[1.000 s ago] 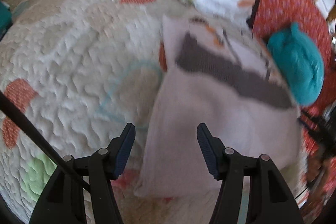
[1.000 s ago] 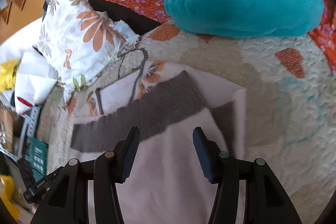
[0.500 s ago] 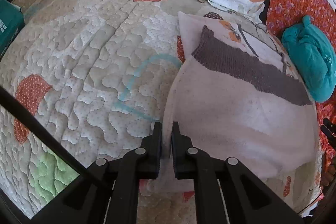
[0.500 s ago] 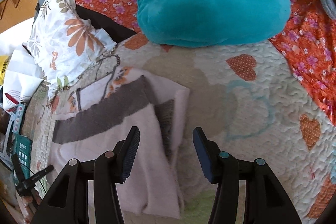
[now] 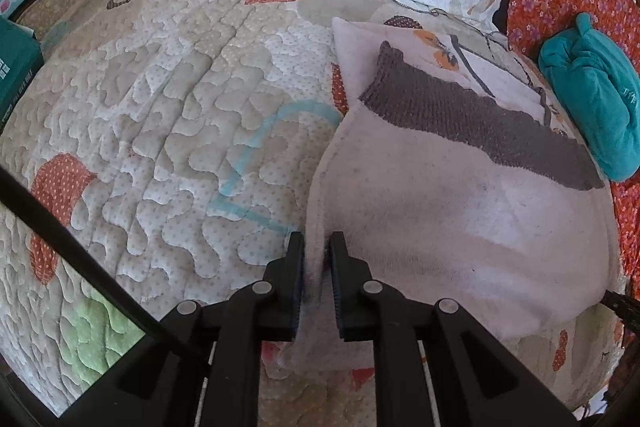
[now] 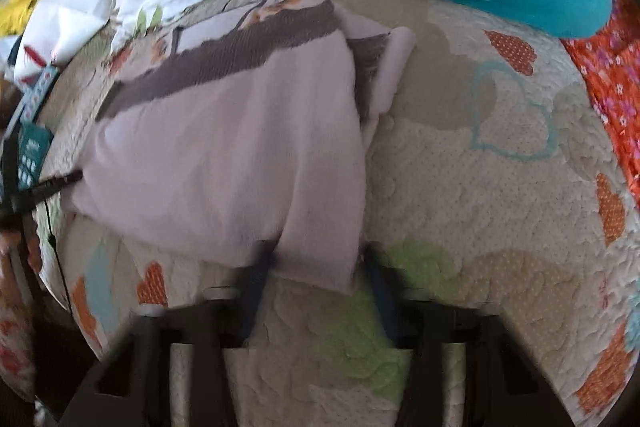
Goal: Fold small clothes
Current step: 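Release the hem and press the folded cardigan flat with both grippers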
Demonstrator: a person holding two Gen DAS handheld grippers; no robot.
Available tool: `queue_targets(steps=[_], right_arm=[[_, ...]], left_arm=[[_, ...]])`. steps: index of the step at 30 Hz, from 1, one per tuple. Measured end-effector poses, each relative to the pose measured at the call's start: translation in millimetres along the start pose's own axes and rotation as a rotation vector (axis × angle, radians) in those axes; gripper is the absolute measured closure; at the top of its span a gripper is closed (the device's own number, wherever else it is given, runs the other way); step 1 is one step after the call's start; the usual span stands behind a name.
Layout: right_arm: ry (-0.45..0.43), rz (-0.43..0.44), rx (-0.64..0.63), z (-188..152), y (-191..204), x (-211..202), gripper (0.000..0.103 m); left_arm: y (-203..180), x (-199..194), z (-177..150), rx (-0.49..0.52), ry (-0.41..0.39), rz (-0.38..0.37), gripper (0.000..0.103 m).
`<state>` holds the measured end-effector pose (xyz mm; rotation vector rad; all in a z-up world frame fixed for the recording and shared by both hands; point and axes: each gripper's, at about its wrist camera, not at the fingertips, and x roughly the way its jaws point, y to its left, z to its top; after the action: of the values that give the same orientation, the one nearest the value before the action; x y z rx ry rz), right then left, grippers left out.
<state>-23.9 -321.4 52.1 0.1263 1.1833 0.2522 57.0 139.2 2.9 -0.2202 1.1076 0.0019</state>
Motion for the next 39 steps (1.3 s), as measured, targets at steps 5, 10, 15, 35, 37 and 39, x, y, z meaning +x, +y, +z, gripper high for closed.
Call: queue_targets(steps=[5, 10, 15, 35, 37, 39], right_arm=[[-0.084, -0.112, -0.094, -2, -4, -44, 0.096], [-0.095, -0.363, 0.013, 1, -39, -45, 0.099], [-0.169, -0.306, 0.095, 8, -54, -56, 0.099], [-0.266, -0.155, -0.069, 48, 52, -31, 0.044], [-0.257, -0.149, -0.07, 50, 58, -24, 0.044], [-0.246, -0.142, -0.068, 50, 58, -20, 0.044]], left_arm=[[0, 1, 0, -0.003, 0.0, 0.0, 0.09], [-1, 1, -1, 0.0, -0.004, 0.008, 0.089], [1, 2, -1, -0.032, -0.008, -0.014, 0.076], [3, -32, 4, -0.086, -0.112, -0.007, 0.048], [6, -22, 4, -0.088, -0.074, 0.025, 0.048], [7, -6, 2, -0.069, -0.002, 0.074, 0.048]])
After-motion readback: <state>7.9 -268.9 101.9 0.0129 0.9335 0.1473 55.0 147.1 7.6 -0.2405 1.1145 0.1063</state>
